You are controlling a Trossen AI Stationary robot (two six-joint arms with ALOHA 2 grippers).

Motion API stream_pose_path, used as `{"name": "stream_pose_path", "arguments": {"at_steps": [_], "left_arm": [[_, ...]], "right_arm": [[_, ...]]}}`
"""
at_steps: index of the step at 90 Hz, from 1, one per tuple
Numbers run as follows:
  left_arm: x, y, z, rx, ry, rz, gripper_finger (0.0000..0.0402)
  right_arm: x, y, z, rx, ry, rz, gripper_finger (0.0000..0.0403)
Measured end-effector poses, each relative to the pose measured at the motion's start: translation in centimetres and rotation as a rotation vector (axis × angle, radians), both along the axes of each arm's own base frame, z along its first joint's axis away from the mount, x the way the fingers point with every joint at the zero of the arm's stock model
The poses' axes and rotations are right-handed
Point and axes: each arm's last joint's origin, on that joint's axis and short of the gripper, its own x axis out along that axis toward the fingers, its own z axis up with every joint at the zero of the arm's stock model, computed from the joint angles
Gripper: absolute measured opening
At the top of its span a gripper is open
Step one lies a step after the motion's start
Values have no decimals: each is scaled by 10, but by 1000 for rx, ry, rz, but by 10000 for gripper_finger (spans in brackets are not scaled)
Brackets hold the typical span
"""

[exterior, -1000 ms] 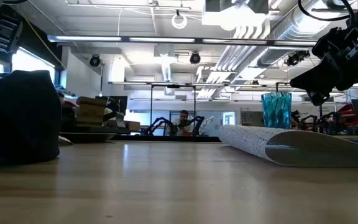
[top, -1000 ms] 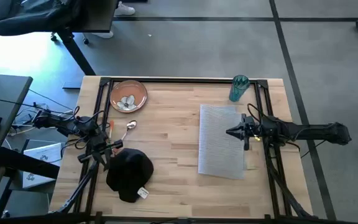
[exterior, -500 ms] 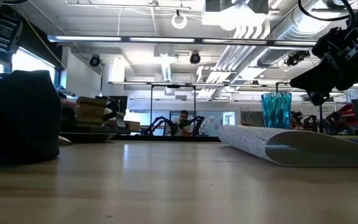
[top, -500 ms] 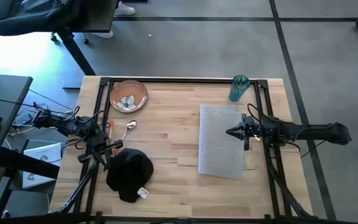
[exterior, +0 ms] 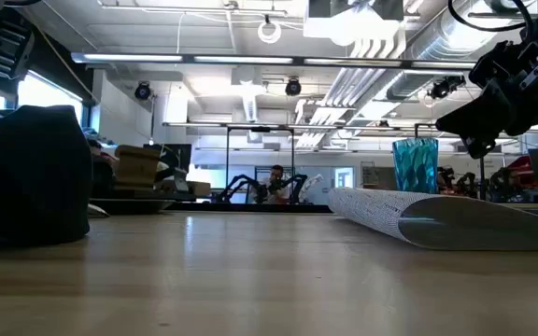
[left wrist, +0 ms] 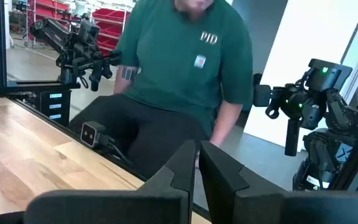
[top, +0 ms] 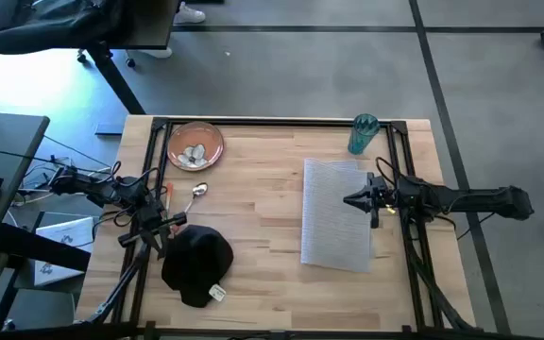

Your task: Set table place

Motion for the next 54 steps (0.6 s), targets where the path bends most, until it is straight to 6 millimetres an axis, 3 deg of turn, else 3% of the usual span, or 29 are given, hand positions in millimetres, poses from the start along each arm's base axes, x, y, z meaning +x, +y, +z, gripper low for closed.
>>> {"name": "stream_pose_path", "arguments": {"at_steps": [54], "left_arm": [[0, 0, 0, 0, 0, 0, 10]], "right_arm": [[0, 0, 0, -1, 0, -3, 5]]}}
